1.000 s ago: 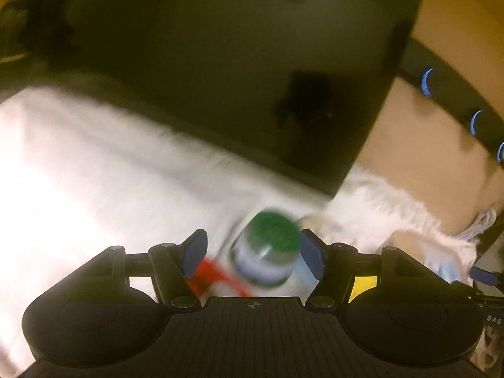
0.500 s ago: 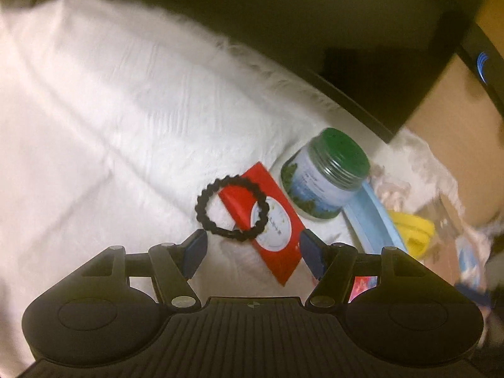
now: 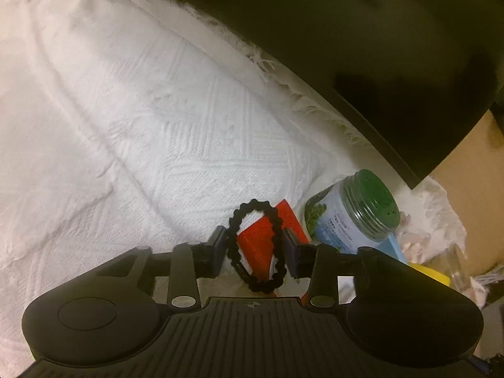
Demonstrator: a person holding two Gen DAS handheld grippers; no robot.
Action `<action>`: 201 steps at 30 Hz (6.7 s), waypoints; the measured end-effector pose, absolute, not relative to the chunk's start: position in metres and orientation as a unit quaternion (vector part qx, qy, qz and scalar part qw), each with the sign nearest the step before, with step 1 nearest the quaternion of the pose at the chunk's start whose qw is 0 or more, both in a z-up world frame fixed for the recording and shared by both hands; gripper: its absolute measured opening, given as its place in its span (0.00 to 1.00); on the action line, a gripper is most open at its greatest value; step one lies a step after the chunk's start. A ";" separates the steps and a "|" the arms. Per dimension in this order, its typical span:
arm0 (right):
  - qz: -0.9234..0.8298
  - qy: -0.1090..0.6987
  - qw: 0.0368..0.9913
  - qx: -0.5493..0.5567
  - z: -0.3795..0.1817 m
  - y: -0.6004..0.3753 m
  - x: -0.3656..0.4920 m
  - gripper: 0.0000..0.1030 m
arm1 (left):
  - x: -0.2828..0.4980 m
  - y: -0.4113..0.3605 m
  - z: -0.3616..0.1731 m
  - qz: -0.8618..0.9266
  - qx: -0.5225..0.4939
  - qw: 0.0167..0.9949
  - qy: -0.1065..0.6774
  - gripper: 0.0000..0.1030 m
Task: Organize soft objects
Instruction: 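Grasp the black bead bracelet off the red packet with the left tool, then grasp the red packet with the right tool while the left tool holds the bracelet, then carry bracelet and red packet over the pink box and open both tools, then move the left tool toward the pink tissue pack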
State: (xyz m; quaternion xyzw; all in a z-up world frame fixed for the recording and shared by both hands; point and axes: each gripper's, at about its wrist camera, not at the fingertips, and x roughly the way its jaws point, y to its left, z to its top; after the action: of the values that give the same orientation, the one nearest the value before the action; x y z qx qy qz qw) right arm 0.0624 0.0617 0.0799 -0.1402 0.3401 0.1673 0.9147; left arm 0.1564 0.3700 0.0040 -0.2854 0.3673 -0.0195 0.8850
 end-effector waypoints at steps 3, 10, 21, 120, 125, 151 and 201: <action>0.159 0.328 0.920 -0.145 0.085 0.061 0.059 0.66 | 0.156 0.383 -0.001 -0.033 -0.321 0.866 0.382 0.32; 0.169 0.328 0.914 -0.167 0.088 0.083 0.061 0.66 | 0.141 0.397 -0.001 -0.043 -0.337 0.858 0.386 0.11; 0.267 0.291 0.888 -0.235 0.094 0.177 0.080 0.66 | 0.094 0.419 0.040 -0.037 -0.262 0.919 0.292 0.09; -0.082 0.322 0.941 0.067 0.175 -0.154 0.135 0.60 | 0.227 0.024 0.096 -0.434 -0.138 0.805 0.380 0.10; -0.100 0.321 0.938 0.080 0.167 -0.163 0.128 0.61 | 0.222 0.017 0.091 -0.418 -0.126 0.824 0.360 0.11; -0.031 0.317 0.948 0.002 0.115 -0.062 0.059 0.61 | 0.128 0.130 0.088 -0.368 -0.044 0.860 0.350 0.11; 0.227 0.369 0.896 -0.093 0.051 0.107 0.069 0.61 | 0.135 0.285 0.045 -0.103 -0.181 0.884 0.419 0.12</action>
State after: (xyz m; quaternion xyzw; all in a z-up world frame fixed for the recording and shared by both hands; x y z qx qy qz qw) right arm 0.0687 0.1073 0.0509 -0.0932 0.3691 0.2274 0.8963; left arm 0.1355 0.2847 0.0447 -0.1811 0.4189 -0.1033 0.8838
